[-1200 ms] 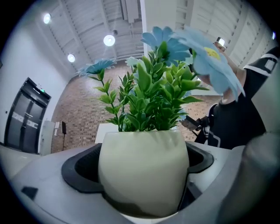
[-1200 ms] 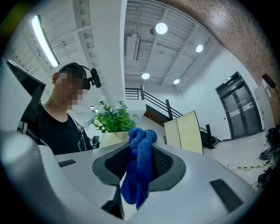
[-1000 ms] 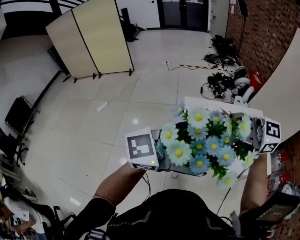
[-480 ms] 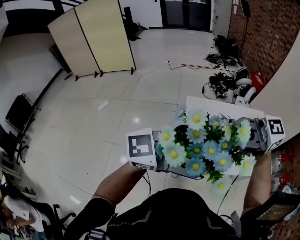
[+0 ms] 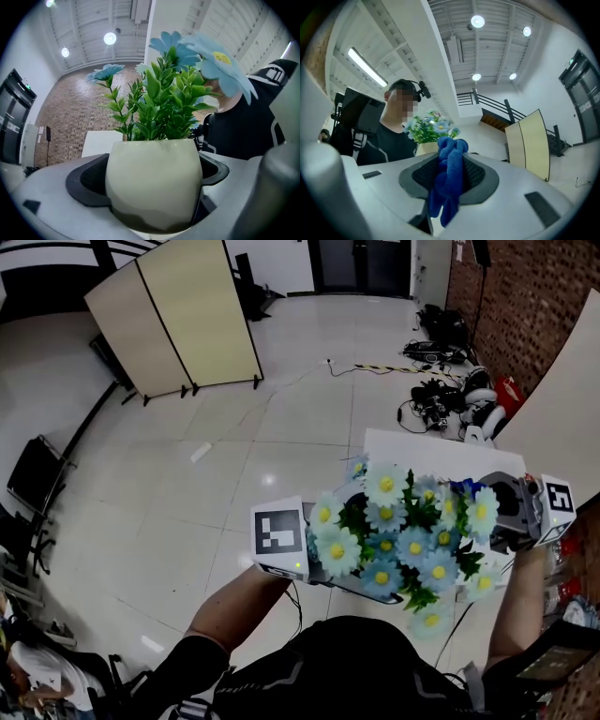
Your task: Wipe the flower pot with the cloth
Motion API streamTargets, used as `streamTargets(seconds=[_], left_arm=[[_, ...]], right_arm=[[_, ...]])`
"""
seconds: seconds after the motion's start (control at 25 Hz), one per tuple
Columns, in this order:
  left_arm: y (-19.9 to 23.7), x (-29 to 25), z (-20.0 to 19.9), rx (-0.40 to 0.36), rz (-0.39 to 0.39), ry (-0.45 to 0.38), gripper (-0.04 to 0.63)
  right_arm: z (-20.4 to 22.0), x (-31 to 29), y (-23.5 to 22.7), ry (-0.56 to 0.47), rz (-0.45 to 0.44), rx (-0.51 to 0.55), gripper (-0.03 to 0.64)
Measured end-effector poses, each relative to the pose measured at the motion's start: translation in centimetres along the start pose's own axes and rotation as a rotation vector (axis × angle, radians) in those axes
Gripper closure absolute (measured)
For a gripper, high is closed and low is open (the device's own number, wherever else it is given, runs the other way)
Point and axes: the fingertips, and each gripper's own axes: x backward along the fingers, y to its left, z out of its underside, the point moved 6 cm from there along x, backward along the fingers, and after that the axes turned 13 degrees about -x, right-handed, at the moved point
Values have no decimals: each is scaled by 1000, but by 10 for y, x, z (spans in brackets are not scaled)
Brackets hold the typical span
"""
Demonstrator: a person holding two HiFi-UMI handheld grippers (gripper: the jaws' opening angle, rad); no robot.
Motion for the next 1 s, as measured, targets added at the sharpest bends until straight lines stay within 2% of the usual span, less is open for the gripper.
streamTargets(seconds=[0.12, 0.32, 0.48, 0.72, 1.0], left_arm=[[-3, -6, 1, 4, 4, 20, 26], [4, 5, -5, -17, -1, 0, 26], [4, 6, -6, -14, -18, 19, 26], [6, 5, 13, 18, -75, 58, 26], [27, -2, 24, 10, -157, 98, 26]], right_arm=[[2, -15, -18, 26, -2, -23, 515], [3, -54, -27, 112, -113, -57, 515], [2, -51, -17, 96, -140, -73, 515], [18, -25, 16, 48, -72, -41, 515], [25, -14, 36, 14, 52, 18, 515]])
